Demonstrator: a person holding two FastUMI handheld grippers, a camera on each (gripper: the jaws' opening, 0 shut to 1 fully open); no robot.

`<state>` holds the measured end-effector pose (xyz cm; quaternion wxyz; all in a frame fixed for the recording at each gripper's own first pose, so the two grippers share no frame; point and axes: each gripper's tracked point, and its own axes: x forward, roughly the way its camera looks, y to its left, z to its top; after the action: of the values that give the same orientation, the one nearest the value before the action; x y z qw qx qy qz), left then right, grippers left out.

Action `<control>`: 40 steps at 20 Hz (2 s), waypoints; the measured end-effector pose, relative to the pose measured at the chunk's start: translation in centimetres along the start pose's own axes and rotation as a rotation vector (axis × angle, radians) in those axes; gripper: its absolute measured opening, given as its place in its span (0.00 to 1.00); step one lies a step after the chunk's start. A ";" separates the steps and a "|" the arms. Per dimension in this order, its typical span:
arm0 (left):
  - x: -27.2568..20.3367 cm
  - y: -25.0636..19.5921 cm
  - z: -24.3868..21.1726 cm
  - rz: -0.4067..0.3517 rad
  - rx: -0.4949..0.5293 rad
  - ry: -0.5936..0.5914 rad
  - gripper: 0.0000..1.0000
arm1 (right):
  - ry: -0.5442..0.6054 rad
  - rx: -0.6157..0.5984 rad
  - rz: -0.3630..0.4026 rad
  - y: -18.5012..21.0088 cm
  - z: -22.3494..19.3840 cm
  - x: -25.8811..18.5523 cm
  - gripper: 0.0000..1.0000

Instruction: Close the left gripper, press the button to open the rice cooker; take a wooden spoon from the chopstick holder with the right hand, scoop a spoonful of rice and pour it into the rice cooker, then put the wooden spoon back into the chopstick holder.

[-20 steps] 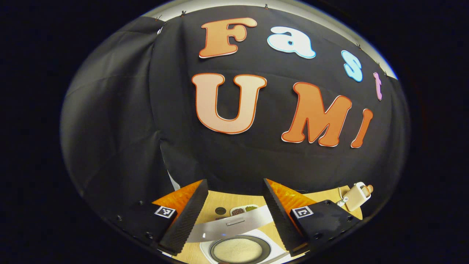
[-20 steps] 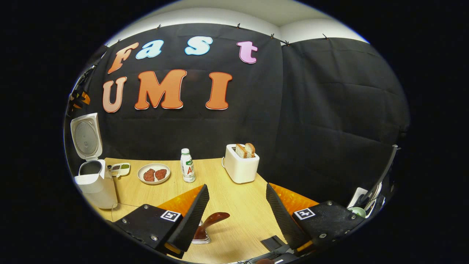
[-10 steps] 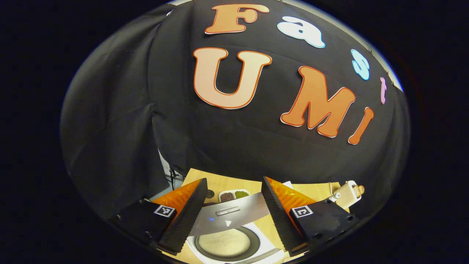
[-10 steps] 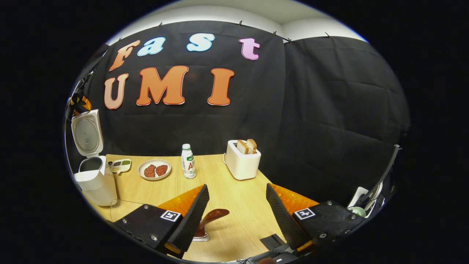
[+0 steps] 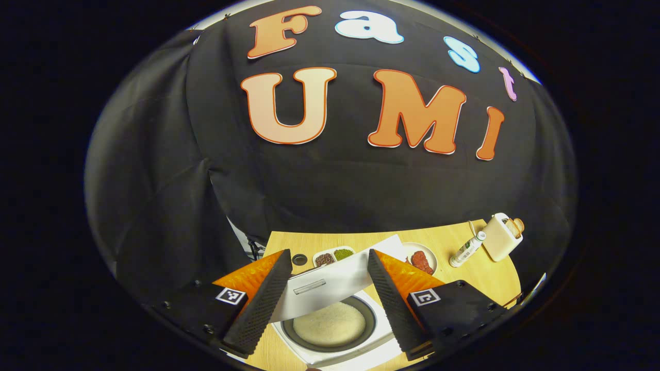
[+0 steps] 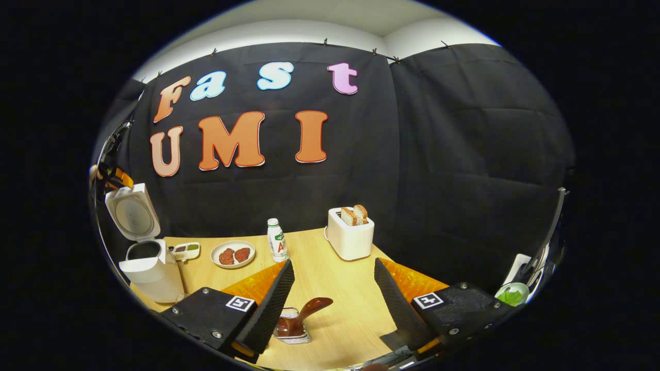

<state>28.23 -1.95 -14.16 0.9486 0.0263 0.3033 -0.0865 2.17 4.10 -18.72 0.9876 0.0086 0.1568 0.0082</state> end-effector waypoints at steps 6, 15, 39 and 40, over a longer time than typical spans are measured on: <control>-1.9 -1.8 -5.9 -0.072 -0.083 0.037 1.00 | 0.004 -0.001 0.012 -0.3 -0.5 -2.1 0.96; -3.0 -3.2 -12.3 -0.067 -0.126 0.005 1.00 | 0.019 0.005 0.045 0.0 -1.5 -4.8 0.96; -0.3 -3.9 -22.0 0.046 -0.078 -0.009 1.00 | 0.094 -0.009 0.028 -0.7 -4.0 -5.0 0.96; -0.3 -3.8 -22.0 0.044 -0.042 -0.004 1.00 | 0.090 -0.008 0.033 -0.4 -3.7 -4.9 0.96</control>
<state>14.72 -3.40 -31.92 0.9512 0.0128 0.3026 -0.0591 -3.67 3.69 -20.72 0.9793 0.0069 0.2007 0.0253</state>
